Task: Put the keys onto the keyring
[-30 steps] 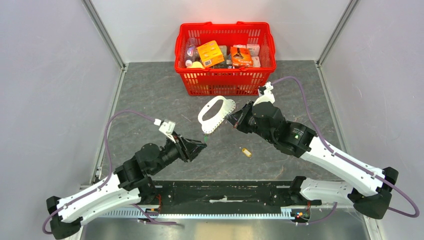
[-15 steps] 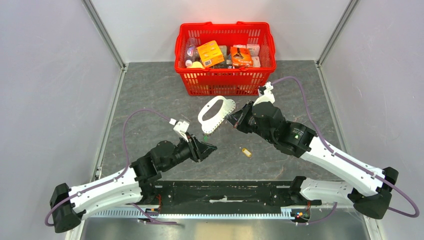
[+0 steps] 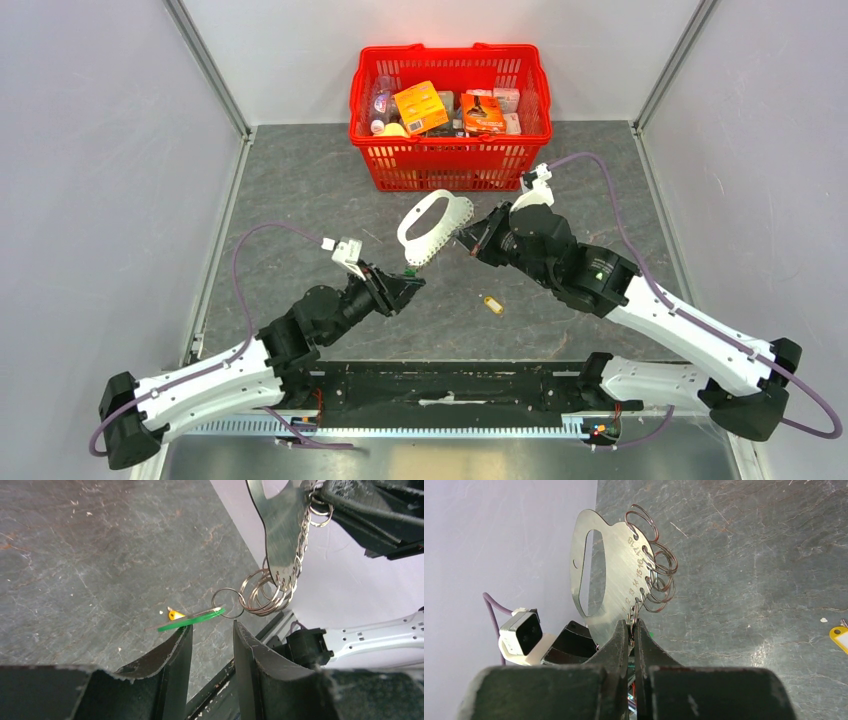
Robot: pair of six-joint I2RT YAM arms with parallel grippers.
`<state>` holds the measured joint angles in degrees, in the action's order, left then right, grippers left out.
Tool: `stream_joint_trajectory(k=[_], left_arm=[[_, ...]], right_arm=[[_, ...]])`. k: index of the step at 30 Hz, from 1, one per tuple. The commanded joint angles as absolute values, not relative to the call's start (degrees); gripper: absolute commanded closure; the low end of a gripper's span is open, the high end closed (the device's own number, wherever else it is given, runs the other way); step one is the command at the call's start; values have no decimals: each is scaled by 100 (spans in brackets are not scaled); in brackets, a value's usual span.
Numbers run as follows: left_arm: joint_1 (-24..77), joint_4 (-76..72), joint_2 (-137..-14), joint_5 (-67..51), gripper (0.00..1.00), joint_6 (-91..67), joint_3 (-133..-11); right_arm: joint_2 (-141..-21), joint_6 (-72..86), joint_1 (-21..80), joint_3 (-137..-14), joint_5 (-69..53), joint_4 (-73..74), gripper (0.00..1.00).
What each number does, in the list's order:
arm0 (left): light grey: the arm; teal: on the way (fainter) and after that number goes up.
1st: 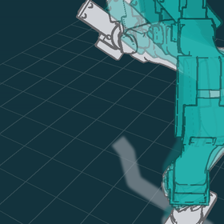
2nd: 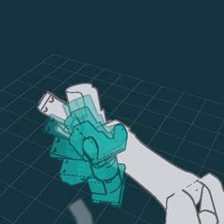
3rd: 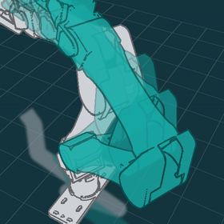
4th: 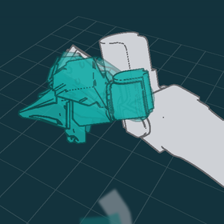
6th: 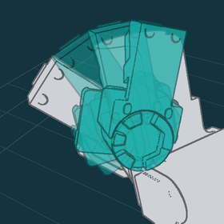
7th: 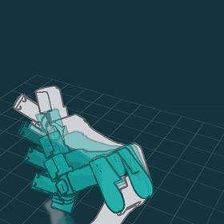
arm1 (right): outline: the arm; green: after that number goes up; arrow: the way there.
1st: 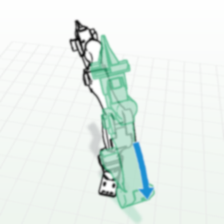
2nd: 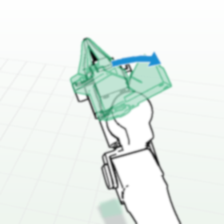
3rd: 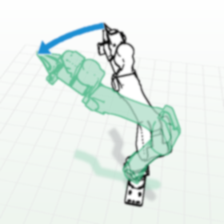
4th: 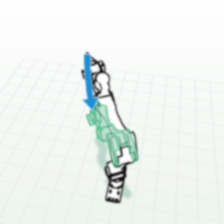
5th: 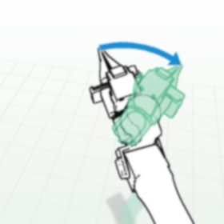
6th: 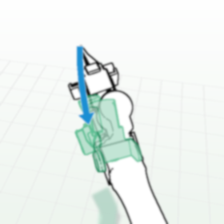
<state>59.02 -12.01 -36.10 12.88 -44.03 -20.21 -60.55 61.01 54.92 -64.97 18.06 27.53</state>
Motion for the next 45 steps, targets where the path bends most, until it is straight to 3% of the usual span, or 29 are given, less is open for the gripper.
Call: stream_joint_trajectory(k=[1, 27, 45], left_arm=[[5931, -1192, -3332, 1894, 58, -4178, -1957], [5919, -1519, -3744, 1954, 54, -4112, -2268], [5924, -1410, -3740, 998, 54, -5250, -2451]], right_arm=[[-5835, 6144, 5520, -6671, 1920, 2476, 100], [-5681, 6234, 5515, -6567, 1902, 2435, 99], [-5829, 6236, 5518, -6640, 1973, 2403, 99]])
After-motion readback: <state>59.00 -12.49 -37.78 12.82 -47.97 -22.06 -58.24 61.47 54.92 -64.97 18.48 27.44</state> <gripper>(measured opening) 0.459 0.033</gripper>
